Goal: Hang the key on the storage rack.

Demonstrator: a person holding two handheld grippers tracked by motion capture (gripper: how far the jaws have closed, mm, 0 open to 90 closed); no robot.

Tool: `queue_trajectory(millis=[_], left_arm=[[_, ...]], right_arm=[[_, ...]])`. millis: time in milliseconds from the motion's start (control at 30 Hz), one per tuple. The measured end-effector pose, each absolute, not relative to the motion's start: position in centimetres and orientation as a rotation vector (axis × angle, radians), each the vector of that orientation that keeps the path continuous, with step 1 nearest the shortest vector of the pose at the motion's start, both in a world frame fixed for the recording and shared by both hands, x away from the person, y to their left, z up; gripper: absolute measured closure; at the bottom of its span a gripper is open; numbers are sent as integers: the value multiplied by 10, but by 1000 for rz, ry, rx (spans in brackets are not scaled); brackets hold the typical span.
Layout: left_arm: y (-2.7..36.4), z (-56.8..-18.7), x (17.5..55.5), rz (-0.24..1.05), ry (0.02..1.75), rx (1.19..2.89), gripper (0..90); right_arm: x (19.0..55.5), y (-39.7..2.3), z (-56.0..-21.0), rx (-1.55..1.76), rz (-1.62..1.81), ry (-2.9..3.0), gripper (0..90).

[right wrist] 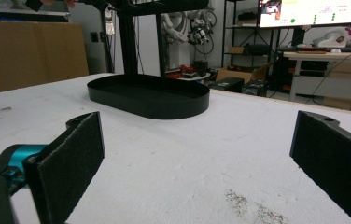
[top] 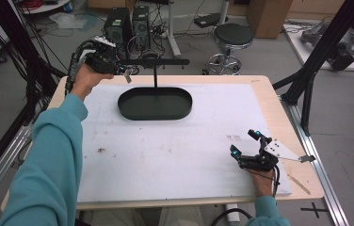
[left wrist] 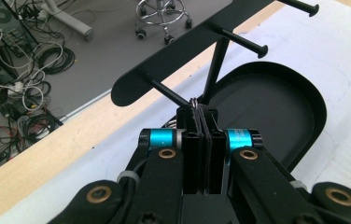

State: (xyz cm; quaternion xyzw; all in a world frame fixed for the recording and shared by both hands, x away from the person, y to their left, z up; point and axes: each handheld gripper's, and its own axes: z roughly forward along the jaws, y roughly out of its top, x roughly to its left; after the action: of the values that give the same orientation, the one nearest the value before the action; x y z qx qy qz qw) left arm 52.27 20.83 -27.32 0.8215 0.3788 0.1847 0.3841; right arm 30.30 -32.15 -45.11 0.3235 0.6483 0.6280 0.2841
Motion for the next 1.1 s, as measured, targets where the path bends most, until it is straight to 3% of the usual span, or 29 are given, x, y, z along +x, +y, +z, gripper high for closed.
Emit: queue_trajectory(millis=[1100], left_arm=[[215,-275,527,488,886,2080,882]], right_arm=[[303,-321,-451,864,1681,1733,22]])
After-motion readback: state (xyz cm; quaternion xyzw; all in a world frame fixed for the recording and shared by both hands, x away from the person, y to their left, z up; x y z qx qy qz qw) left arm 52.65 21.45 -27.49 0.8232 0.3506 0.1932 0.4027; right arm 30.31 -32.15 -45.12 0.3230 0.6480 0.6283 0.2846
